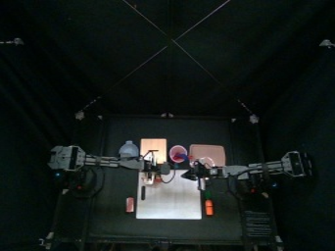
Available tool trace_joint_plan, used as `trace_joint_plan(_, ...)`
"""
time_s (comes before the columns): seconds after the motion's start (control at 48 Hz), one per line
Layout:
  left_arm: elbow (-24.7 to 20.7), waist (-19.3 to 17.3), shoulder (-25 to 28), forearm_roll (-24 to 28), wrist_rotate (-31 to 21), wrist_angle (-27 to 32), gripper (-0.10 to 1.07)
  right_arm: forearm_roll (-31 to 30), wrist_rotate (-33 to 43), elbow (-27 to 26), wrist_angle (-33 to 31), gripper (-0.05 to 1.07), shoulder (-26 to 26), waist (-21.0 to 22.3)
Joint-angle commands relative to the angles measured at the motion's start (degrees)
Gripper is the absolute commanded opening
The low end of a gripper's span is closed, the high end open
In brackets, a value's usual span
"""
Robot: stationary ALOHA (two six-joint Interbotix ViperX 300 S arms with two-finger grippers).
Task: Drop sushi roll into open drawer
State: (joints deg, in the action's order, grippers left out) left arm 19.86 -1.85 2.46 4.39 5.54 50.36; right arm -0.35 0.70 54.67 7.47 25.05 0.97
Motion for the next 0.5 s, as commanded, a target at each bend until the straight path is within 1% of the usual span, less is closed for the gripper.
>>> trace_joint_plan(0.0, -1.0, -0.1, -0.3, -0.1, 0.0, -0.1, 1.02, 0.1, 0.1, -0.4, 0.2, 0.03, 0.9, 0.0)
trace_joint_plan(0.062, -1.0, -0.1, -0.3, 0.0, 0.0, 0.0, 1.04, 0.1, 0.1, -0.3, 0.2, 0.03, 0.9, 0.0)
trace_joint_plan(0.292, -1.6, -0.1, -1.8, 0.0, -0.4, -0.5, 1.03, 0.0, 0.0, -0.3, 0.2, 0.03, 0.9, 0.0)
trace_joint_plan(0.417, -1.0, -0.3, -3.9, -0.2, -1.0, -2.2, 1.03, 0.1, 0.0, -0.3, 0.2, 0.03, 1.1, 0.0)
trace_joint_plan(0.479, -0.3, -0.3, -5.3, -0.7, -2.2, -4.0, 1.03, 0.1, 0.0, -0.2, 0.3, 0.03, 1.1, -0.1)
